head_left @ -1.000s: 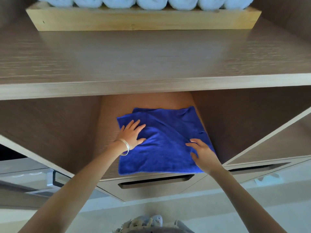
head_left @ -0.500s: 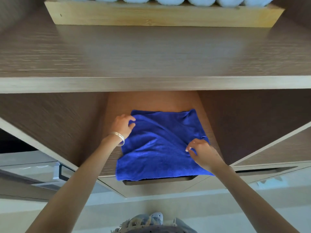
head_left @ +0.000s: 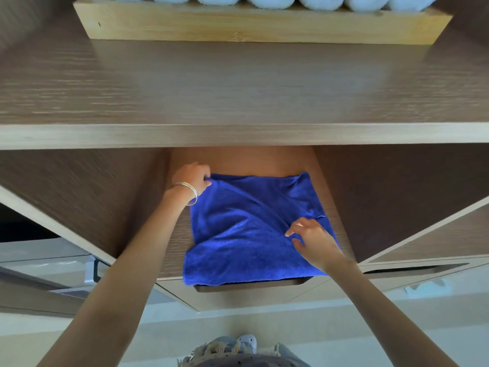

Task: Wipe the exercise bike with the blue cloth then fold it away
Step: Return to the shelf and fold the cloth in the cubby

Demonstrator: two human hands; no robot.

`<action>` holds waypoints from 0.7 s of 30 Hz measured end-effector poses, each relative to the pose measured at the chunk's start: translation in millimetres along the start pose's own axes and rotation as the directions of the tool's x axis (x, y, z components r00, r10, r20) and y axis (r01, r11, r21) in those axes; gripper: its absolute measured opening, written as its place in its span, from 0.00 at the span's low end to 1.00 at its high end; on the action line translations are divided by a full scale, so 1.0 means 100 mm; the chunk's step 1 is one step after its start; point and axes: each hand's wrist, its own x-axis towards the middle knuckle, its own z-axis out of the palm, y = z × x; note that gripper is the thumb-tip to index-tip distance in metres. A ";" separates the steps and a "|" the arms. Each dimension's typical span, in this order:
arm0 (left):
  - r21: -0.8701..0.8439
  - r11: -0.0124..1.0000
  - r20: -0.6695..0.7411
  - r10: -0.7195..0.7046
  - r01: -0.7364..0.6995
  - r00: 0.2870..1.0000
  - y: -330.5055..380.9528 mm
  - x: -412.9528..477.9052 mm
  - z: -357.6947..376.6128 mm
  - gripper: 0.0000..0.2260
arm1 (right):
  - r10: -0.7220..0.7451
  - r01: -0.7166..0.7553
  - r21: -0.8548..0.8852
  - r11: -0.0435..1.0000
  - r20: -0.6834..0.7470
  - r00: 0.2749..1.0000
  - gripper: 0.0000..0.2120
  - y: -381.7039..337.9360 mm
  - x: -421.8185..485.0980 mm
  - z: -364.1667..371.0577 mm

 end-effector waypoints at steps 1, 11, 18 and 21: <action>-0.187 0.978 -0.067 0.082 -0.093 0.994 0.06 0.02 -0.01 0.07 | -0.002 0.002 0.003 1.000 -0.003 1.000 0.12 0.00 0.00 0.00; -0.154 0.982 0.068 0.119 -0.108 0.991 0.16 0.19 0.27 0.09 | 0.083 -0.091 -0.045 0.995 -0.149 0.985 0.17 0.07 0.94 -0.42; -0.042 0.994 0.015 0.105 -0.105 0.994 0.17 0.05 0.33 0.08 | 0.101 -0.092 -0.173 0.981 0.044 0.994 0.14 0.22 1.48 -0.34; -0.046 0.995 -0.060 0.086 -0.089 0.994 0.14 0.02 0.34 0.06 | 0.112 -0.104 -0.167 0.980 0.037 0.993 0.08 0.20 1.52 -0.32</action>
